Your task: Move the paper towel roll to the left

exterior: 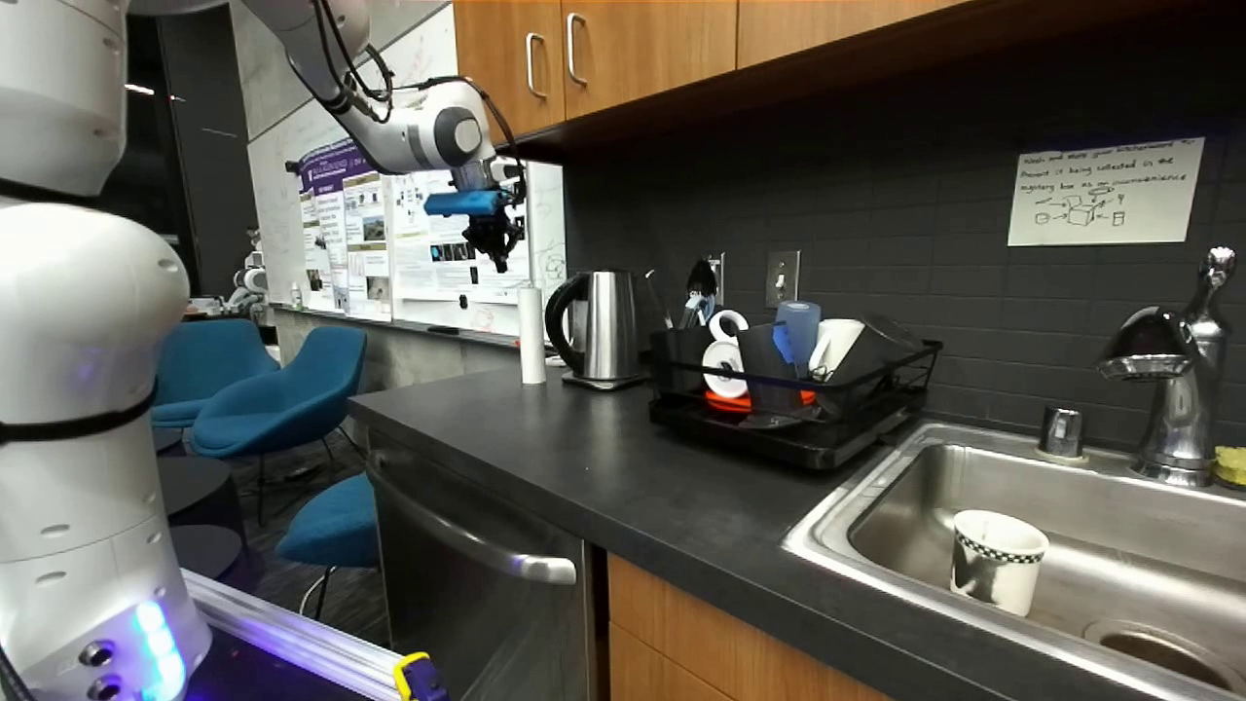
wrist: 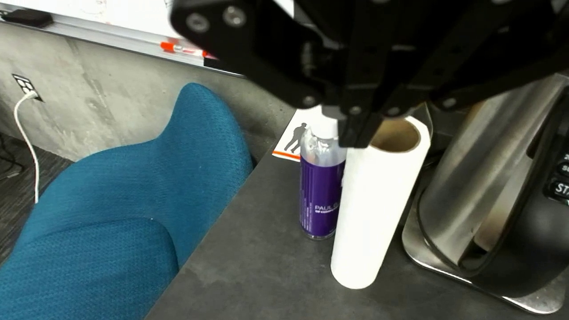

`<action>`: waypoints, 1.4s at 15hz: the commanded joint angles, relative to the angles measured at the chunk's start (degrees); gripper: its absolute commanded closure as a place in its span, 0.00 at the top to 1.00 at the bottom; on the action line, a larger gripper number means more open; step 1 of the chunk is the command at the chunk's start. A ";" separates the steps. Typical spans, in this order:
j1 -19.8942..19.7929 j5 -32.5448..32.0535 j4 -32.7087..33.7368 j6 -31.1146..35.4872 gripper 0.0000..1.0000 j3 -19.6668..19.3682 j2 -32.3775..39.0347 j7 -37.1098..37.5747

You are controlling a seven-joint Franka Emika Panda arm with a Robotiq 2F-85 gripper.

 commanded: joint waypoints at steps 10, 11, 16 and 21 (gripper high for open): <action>0.71 -8.32 5.09 1.44 0.00 -1.05 4.99 4.40; 0.70 -8.65 5.45 1.29 0.00 -1.11 5.30 4.43; 0.80 -9.88 7.10 0.73 0.00 -1.62 7.01 4.67; 1.02 -11.44 8.51 0.45 0.00 -2.17 8.65 5.22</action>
